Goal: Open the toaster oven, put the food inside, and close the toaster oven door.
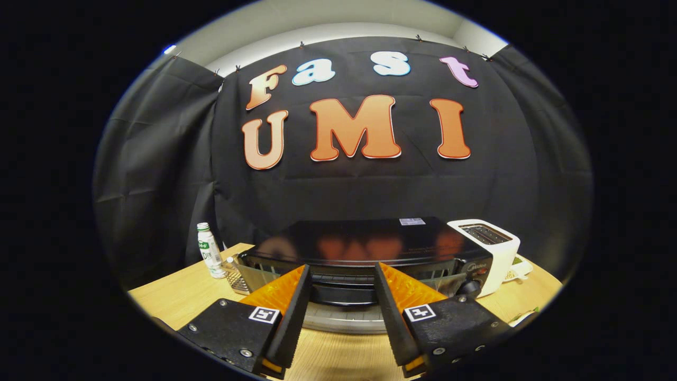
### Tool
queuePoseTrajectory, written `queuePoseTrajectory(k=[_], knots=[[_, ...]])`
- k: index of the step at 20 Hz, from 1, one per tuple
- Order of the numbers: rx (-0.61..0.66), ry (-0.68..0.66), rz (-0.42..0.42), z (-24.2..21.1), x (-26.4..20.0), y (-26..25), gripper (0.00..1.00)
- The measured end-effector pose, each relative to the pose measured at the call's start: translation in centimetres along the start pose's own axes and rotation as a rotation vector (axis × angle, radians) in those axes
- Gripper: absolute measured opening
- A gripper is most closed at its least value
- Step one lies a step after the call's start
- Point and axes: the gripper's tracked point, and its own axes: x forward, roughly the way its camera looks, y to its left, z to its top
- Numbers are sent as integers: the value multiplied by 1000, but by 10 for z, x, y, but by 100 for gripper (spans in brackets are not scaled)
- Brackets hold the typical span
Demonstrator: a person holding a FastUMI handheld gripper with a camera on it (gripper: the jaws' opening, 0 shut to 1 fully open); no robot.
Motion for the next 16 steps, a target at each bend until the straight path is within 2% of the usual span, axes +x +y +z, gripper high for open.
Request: queuePoseTrajectory(k=[4,7,11,16], knots=[[-19,24,30,-22,-42,7,71],[63,198,91,-79,-64,21,71],[75,319,97,-128,-73,19,70],[103,355,118,-149,-79,17,69]])
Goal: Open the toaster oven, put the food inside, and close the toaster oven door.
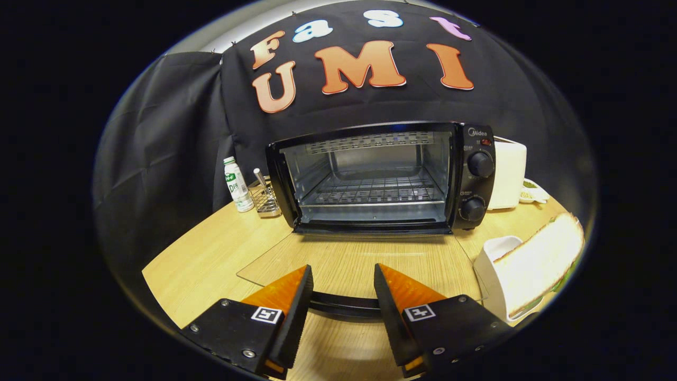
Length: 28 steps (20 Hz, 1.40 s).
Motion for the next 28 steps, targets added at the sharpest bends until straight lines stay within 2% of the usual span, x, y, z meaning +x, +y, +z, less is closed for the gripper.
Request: queuePoseTrajectory(k=[7,10,14,16,18,20,21,22,24,25,28], knots=[[17,15,60,-6,-14,-9,69],[41,-14,80,7,-42,-29,69],[107,-116,80,49,-96,-80,68],[156,-137,56,64,-128,-113,69],[171,-155,-2,74,-150,-149,69],[151,-137,-90,72,-147,-185,70],[155,-84,-111,62,-143,-196,71],[159,-34,-98,50,-135,-198,76],[147,8,-148,41,-124,-216,84],[138,19,-171,39,-120,-224,85],[166,69,-155,33,-111,-226,86]])
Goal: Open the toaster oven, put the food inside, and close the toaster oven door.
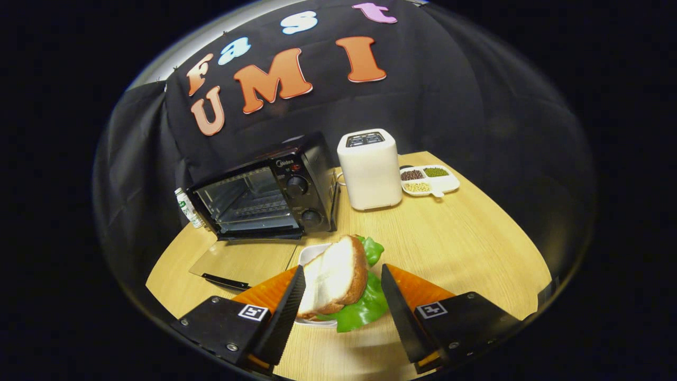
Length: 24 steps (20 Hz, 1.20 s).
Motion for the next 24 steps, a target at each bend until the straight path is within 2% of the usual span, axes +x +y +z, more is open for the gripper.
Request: queuePoseTrajectory(k=[8,11,13,14,16,20,24], knots=[[138,95,38,-8,25,-11,87],[198,101,73,-11,27,-8,82],[252,117,106,-13,23,-3,68],[283,124,112,-13,24,-3,54],[325,129,122,-12,23,0,44],[322,75,94,-2,19,-4,33],[362,9,100,18,4,0,32]])
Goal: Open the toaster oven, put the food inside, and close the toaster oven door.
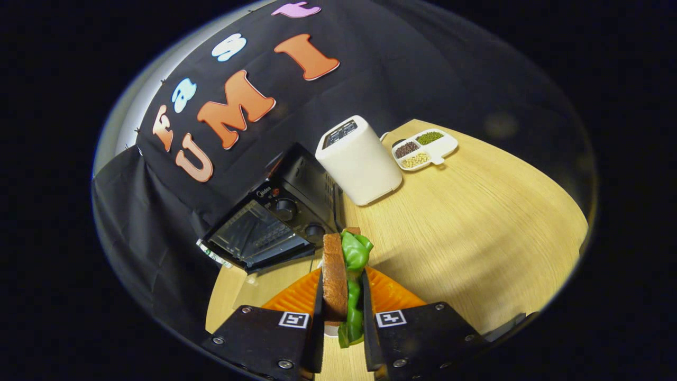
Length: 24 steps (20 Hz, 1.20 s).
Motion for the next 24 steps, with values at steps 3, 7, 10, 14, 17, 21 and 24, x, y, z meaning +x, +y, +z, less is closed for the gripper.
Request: queuePoseTrajectory(k=[3,7,10,14,17,21,24], knots=[[18,-36,26,7,-4,17,31],[51,-65,102,7,-1,56,31],[84,-78,149,7,12,84,31],[120,-88,202,4,33,123,31],[146,-70,219,-6,54,146,31],[156,-43,217,-19,83,166,31],[178,-59,211,-20,105,177,31]])
